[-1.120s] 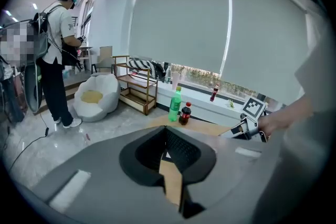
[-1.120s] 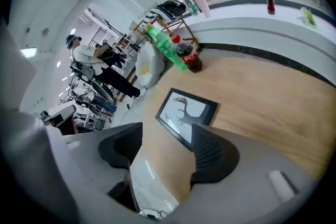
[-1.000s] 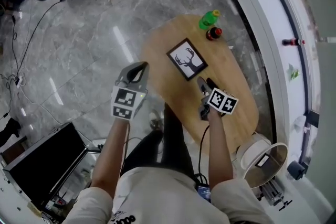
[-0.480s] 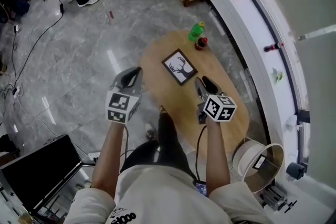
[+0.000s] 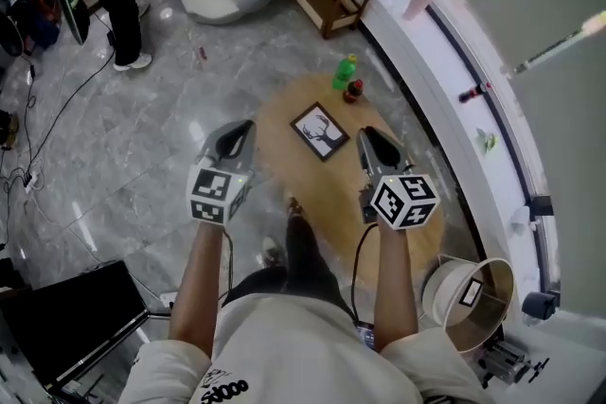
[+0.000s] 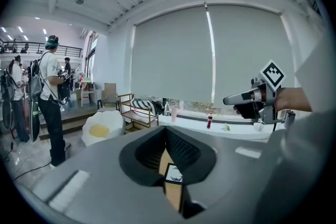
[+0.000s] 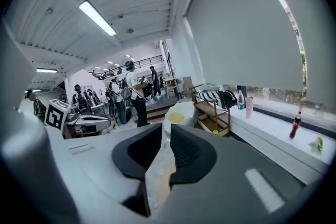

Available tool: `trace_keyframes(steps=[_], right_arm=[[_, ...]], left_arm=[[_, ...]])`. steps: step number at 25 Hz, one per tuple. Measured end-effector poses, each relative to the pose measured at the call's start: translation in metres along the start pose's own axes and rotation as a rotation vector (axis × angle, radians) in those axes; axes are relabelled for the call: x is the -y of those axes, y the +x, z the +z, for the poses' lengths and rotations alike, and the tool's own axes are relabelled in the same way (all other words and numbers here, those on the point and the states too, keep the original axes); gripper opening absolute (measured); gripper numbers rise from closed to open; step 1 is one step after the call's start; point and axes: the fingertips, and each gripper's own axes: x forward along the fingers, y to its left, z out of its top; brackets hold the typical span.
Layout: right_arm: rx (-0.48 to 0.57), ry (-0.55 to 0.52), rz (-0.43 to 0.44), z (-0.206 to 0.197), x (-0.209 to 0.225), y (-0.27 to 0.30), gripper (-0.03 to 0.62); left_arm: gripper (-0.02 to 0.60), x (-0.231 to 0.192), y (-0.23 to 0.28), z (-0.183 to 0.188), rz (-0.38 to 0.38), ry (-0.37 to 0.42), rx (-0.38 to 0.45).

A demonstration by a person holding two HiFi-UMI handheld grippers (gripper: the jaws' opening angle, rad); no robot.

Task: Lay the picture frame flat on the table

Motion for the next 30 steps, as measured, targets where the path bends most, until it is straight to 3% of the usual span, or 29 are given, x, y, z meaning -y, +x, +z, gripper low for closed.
trace_keyframes(steps=[10, 18, 30], right_arm=[[0.102, -0.167, -0.032, 0.043, -0.045, -0.067, 0.004], [0.168, -0.240, -0.024, 0.069, -0.075, -0.098, 0.003], [0.289, -0.344, 0.057, 0.118, -0.135, -0.137, 0.003]], left_arm=[[0.011, 0.030, -0.054, 0.030, -0.015, 0.071, 0.057], [0.011, 0.047, -0.086, 0.073, -0.021, 0.124, 0.136], [0.011, 0.064, -0.141, 0.125, 0.004, 0.199, 0.226]])
